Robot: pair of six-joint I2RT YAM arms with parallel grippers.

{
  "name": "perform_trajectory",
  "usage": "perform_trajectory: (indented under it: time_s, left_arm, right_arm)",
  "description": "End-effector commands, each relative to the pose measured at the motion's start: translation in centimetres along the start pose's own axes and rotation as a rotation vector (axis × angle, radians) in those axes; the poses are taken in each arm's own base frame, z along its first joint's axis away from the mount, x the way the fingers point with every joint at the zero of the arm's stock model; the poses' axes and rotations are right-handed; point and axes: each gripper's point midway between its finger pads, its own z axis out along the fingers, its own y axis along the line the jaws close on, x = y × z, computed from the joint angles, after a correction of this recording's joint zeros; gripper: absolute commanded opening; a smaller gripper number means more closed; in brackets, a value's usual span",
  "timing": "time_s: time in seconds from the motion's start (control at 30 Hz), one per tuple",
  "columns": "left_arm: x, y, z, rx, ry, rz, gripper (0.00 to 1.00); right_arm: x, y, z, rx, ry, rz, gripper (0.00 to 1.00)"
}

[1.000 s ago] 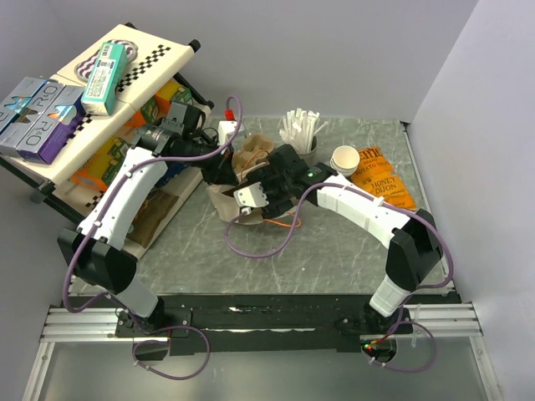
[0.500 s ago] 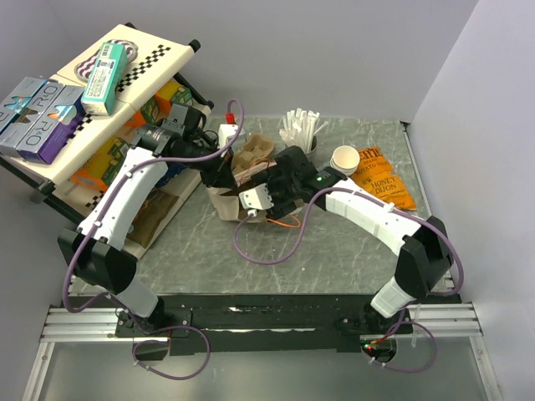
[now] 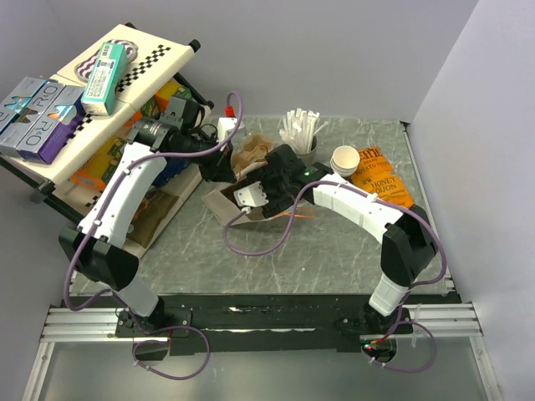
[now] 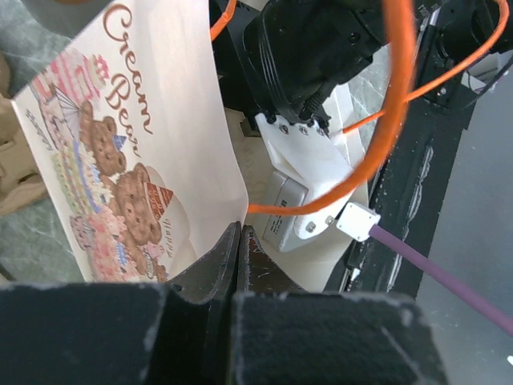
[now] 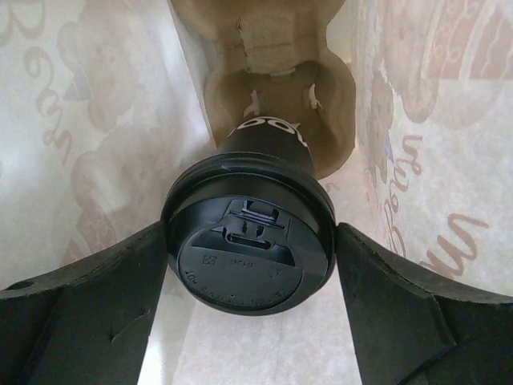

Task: Pack the takeout coffee

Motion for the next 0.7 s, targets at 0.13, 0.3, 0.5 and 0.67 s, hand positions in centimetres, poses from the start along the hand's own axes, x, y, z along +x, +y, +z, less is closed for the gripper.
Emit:
perform_trajectory:
  time_s: [0.13,0.3,0.5,0.67]
  left_arm:
    - [-0.5,-1.3,-0.2,0.064,-0.015,0.008,0.01]
    - [-0.3,-1.6,-0.2,0.080,-0.020,0.057,0.01]
    - [0.5,-2.4,-0.6,0.125,0.005,0.114,0.01]
    - [1.0,-2.2,-0.7,0.137,0.030,0.115,0.01]
  right_arm:
    - [-1.0,-0.5,0.0,-0.010,-0.030,-0.095,0.00]
    - [-2.2,0.1,-0.1,-0.031,-0.098,-0.158,0.00]
    - [-2.9,0.4,0.3,-0.014,-0.144,-0.230,0.00]
    - [-3.5,-0.9,-0.1,0.028,-0.164,-0.220,0.00]
